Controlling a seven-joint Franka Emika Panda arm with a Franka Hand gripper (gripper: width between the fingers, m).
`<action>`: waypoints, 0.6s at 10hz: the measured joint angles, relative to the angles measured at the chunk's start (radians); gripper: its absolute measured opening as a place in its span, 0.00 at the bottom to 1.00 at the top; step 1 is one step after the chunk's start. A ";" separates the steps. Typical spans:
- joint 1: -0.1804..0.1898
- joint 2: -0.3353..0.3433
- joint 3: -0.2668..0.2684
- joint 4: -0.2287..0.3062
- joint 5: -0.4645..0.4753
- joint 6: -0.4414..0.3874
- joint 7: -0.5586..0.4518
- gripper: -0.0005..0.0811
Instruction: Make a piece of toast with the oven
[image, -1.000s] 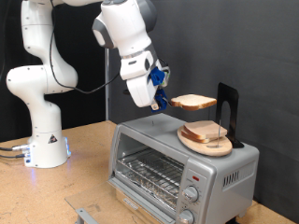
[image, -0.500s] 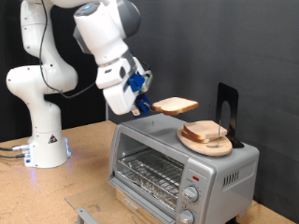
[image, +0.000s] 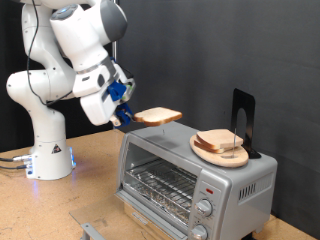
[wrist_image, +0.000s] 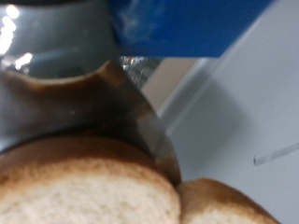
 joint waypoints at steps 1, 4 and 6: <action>-0.009 -0.012 -0.013 -0.020 -0.006 -0.009 -0.011 0.50; -0.028 -0.041 -0.047 -0.063 -0.007 -0.007 -0.035 0.50; -0.041 -0.054 -0.064 -0.077 -0.007 -0.004 -0.040 0.50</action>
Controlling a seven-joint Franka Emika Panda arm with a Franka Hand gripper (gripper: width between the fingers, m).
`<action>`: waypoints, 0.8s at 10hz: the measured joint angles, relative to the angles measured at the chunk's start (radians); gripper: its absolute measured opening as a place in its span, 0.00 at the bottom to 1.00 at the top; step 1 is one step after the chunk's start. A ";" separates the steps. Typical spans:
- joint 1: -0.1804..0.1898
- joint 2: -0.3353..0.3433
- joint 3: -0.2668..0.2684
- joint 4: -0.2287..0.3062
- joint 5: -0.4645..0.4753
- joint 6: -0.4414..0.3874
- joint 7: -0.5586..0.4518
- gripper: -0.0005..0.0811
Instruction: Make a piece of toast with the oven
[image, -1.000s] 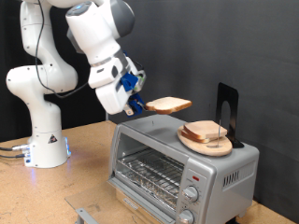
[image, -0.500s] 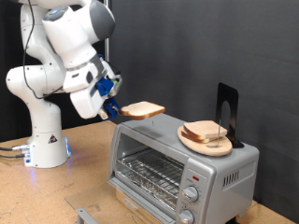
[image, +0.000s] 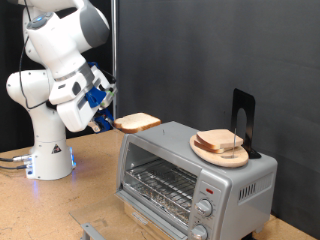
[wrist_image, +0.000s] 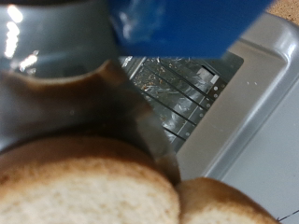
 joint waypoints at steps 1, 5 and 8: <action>-0.001 -0.002 -0.008 -0.003 0.000 0.000 -0.006 0.50; -0.007 0.004 -0.035 -0.006 0.010 0.028 -0.033 0.50; -0.035 0.082 -0.079 -0.003 0.002 0.088 -0.081 0.50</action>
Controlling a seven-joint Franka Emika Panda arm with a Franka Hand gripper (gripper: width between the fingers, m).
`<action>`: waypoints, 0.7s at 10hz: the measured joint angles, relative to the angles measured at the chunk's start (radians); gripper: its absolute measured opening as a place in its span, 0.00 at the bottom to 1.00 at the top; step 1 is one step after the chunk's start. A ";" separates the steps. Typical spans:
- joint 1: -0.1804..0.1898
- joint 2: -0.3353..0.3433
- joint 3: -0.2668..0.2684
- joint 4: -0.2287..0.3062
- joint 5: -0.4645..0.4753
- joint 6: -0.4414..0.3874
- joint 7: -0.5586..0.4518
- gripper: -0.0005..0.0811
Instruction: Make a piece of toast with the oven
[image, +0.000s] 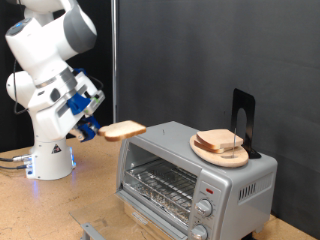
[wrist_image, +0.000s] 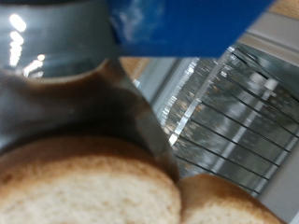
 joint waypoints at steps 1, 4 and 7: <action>-0.001 0.043 -0.008 0.009 -0.002 0.011 -0.016 0.50; 0.003 0.177 -0.003 0.043 0.002 0.068 -0.063 0.50; 0.010 0.277 0.010 0.061 0.014 0.130 -0.097 0.50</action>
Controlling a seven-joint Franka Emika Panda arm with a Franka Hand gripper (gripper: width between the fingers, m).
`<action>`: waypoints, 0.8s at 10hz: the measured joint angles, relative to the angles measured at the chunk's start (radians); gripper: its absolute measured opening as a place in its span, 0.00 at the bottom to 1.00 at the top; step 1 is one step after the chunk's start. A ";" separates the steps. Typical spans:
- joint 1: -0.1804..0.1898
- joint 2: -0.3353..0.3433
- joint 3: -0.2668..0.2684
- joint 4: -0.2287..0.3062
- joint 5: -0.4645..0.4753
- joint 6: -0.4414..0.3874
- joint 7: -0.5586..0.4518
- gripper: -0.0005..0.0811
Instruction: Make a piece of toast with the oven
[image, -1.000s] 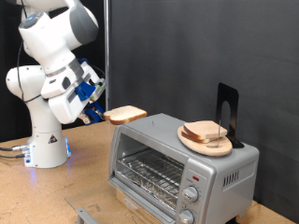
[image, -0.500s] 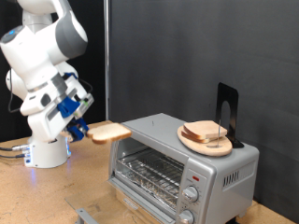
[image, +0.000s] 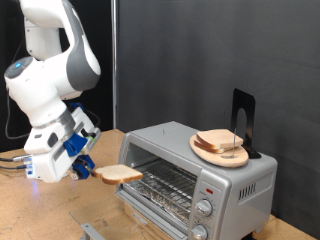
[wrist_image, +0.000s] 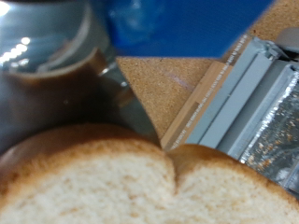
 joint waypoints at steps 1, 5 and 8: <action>0.002 0.025 0.008 0.003 0.017 0.024 -0.012 0.50; 0.005 0.071 0.018 0.022 0.056 0.025 -0.030 0.50; 0.009 0.073 0.044 0.049 0.012 0.020 0.008 0.50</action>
